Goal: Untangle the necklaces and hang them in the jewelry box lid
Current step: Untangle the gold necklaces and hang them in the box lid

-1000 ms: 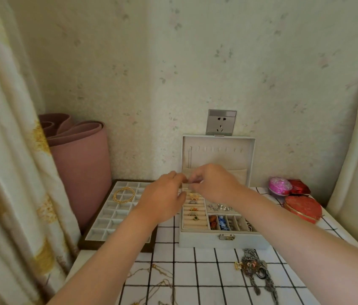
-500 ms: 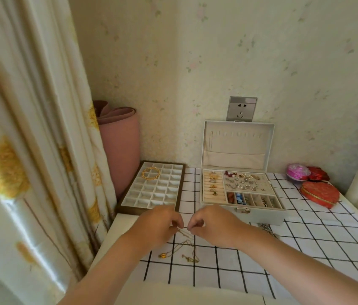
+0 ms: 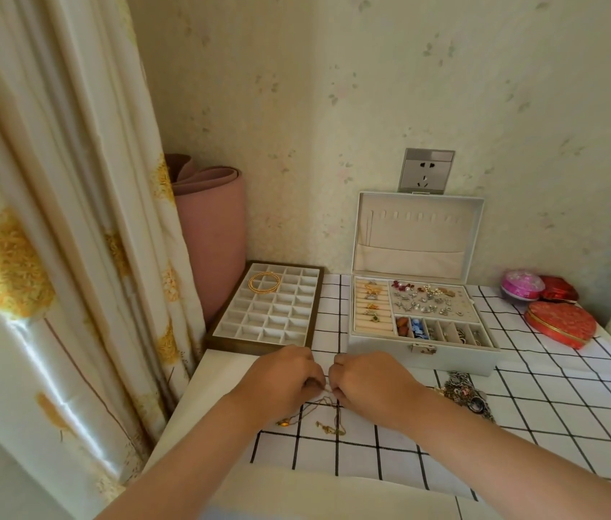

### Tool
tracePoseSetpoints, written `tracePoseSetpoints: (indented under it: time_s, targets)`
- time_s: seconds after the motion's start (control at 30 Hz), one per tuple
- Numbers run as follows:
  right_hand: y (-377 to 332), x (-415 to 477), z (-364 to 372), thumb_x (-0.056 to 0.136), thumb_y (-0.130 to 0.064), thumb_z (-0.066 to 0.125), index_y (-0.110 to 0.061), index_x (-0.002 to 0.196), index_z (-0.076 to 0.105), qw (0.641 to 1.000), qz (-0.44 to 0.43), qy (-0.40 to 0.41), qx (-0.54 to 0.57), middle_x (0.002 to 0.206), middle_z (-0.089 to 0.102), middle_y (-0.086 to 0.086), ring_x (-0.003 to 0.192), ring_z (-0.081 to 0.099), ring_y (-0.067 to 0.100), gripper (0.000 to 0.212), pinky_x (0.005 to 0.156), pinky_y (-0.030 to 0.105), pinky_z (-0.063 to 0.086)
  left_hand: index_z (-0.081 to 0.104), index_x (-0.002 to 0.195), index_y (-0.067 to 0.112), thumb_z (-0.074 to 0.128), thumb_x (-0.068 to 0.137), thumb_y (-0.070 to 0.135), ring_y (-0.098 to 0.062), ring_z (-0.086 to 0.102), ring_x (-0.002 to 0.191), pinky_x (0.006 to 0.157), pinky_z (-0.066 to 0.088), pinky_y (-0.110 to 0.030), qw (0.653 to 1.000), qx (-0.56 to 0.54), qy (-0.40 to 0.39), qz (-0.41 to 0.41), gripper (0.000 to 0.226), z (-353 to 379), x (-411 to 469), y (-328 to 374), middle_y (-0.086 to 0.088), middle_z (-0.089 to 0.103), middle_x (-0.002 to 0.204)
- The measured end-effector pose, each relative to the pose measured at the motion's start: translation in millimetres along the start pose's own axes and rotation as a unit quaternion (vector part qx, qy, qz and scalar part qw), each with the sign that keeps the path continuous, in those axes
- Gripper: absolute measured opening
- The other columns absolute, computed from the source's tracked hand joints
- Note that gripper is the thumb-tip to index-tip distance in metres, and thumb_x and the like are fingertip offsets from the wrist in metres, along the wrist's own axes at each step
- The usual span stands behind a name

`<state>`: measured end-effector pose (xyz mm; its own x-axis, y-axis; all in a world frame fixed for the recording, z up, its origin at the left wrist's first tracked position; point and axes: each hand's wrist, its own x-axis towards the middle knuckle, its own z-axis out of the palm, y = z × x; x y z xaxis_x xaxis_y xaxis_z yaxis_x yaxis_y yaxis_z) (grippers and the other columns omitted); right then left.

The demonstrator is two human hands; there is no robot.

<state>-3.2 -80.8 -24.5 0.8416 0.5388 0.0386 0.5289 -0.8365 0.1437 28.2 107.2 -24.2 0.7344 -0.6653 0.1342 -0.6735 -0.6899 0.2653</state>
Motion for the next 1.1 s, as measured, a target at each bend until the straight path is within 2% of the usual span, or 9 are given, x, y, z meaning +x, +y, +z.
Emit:
tracePoseSetpoints:
  time_s: [0.1,0.2,0.3,0.43,0.53,0.67,0.83,0.93,1.1]
  targets:
    - [2,-1,5,0.101,-0.028,0.044,-0.012,0.110,0.062,0.999,0.020,0.006,0.034,0.103,0.062,0.005,0.084,0.065,0.026,0.026,0.066,0.038,0.054,0.070,0.114,0.035,0.060,0.094,0.038,-0.007,0.048,0.101,0.076,0.043,-0.024,1.000,-0.008,-0.004,-0.004,0.022,2,2,5,0.010,0.058,0.103]
    - [7,-4,-6,0.099,-0.031,0.050,-0.018,0.108,0.063,0.988,0.053,0.013,0.143,0.105,0.062,-0.001,0.088,0.061,0.017,0.020,0.071,0.028,0.047,0.074,0.103,0.036,0.066,0.089,0.041,-0.004,0.048,0.098,0.080,0.044,-0.024,0.999,-0.040,0.007,-0.030,0.016,4,5,10,0.014,0.059,0.100]
    - [11,-6,-20,0.098,-0.028,0.053,-0.020,0.100,0.064,0.970,0.090,0.031,0.225,0.097,0.063,-0.005,0.084,0.060,0.012,0.014,0.074,0.028,0.051,0.074,0.091,0.033,0.069,0.087,0.038,-0.002,0.054,0.086,0.077,0.047,-0.023,0.980,-0.170,0.022,-0.097,0.008,0,10,14,0.015,0.061,0.094]
    - [14,-6,-39,0.099,-0.026,0.049,-0.027,0.091,0.057,0.905,0.157,0.016,0.395,0.095,0.064,-0.005,0.079,0.063,0.007,0.012,0.070,0.026,0.051,0.069,0.089,0.013,0.063,0.091,0.022,-0.007,0.058,0.075,0.075,0.048,-0.027,0.921,-0.357,0.009,-0.154,0.011,-22,20,23,0.002,0.065,0.080]
    - [13,-3,-53,0.101,-0.019,0.043,-0.018,0.095,0.059,0.842,0.193,0.030,0.503,0.098,0.070,0.001,0.088,0.069,0.011,0.017,0.074,0.021,0.051,0.065,0.084,0.008,0.057,0.094,0.010,-0.009,0.060,0.072,0.075,0.050,-0.022,0.877,-0.457,0.011,-0.149,0.013,-39,25,33,-0.003,0.065,0.072]
    - [13,-3,-72,0.099,-0.013,0.042,-0.016,0.089,0.057,0.752,0.226,0.063,0.616,0.095,0.076,0.007,0.096,0.071,0.014,0.019,0.090,0.029,0.052,0.064,0.078,0.015,0.057,0.094,0.013,-0.009,0.056,0.075,0.077,0.044,-0.026,0.892,-0.426,0.047,-0.145,0.018,-55,31,40,0.005,0.062,0.074]
    - [22,-4,-80,0.101,-0.014,0.043,-0.011,0.099,0.060,0.704,0.238,0.109,0.660,0.095,0.076,0.006,0.095,0.071,0.019,0.017,0.100,0.042,0.052,0.064,0.068,0.023,0.056,0.093,0.022,-0.010,0.052,0.075,0.082,0.044,-0.030,0.873,-0.460,0.056,-0.150,0.026,-78,39,45,0.007,0.056,0.070]
    - [26,-5,-86,0.094,-0.017,0.056,-0.015,0.099,0.067,0.709,0.220,0.120,0.659,0.095,0.073,0.000,0.095,0.068,0.016,0.013,0.102,0.043,0.051,0.067,0.075,0.023,0.055,0.097,0.019,0.000,0.051,0.068,0.073,0.043,-0.016,0.881,-0.456,0.030,-0.124,0.026,-89,39,48,0.017,0.058,0.066]
    - [30,-11,-91,0.089,-0.015,0.071,-0.022,0.108,0.074,0.765,0.182,0.123,0.605,0.099,0.077,-0.008,0.096,0.071,0.004,0.020,0.086,0.016,0.053,0.071,0.082,0.023,0.058,0.096,0.027,0.003,0.055,0.073,0.075,0.040,-0.022,0.911,-0.388,0.028,-0.136,0.020,-91,47,51,0.019,0.062,0.070]
